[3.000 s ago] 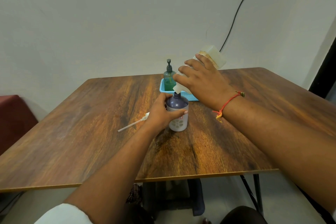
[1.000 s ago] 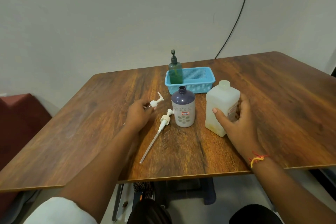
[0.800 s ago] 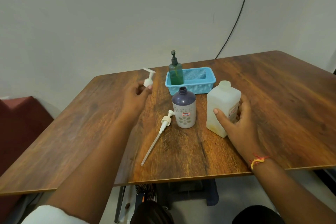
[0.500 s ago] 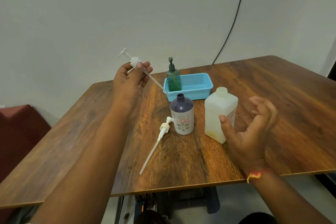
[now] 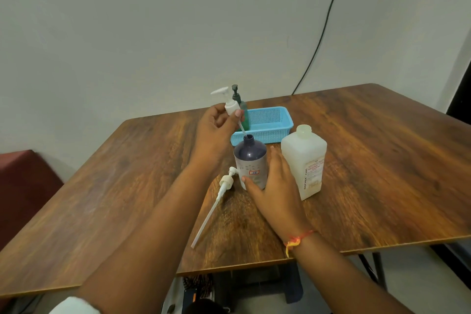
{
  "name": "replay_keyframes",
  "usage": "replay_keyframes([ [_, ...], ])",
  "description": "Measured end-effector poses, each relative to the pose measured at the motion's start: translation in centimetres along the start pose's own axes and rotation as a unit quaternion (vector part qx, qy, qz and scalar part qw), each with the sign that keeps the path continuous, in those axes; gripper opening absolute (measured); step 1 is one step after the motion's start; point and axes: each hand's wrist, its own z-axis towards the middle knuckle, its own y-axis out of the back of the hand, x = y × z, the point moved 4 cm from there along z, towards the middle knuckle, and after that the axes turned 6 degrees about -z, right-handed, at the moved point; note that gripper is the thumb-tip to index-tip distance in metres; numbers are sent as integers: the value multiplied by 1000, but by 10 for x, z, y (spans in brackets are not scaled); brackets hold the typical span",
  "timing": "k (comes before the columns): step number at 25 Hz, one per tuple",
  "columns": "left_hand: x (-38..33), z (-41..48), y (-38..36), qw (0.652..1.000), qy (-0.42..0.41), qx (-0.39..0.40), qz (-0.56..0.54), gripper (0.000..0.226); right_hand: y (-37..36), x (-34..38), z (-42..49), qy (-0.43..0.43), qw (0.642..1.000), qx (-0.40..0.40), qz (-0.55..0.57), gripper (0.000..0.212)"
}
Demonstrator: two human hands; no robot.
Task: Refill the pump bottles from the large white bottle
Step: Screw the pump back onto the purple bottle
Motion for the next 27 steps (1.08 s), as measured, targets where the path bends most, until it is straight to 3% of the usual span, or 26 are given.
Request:
replay_keyframes([
  [7,26,-8,-1,986,31,85,138,27,-20,-16,20,-25,999,30,33,79],
  [16,35,-10,-3,982,13,44,186,23,-24,-21,18,-30,999,23,39,80],
  [20,39,-13,0,982,40,59,176,16,-25,-22,19,-37,998,33,38,82],
  [24,39,-11,9,973,87,165,136,28,-26,-22,18,-35,998,36,35,82],
  [27,36,-9,8,982,76,137,104,43,-27,-22,17,-32,999,33,23,81],
])
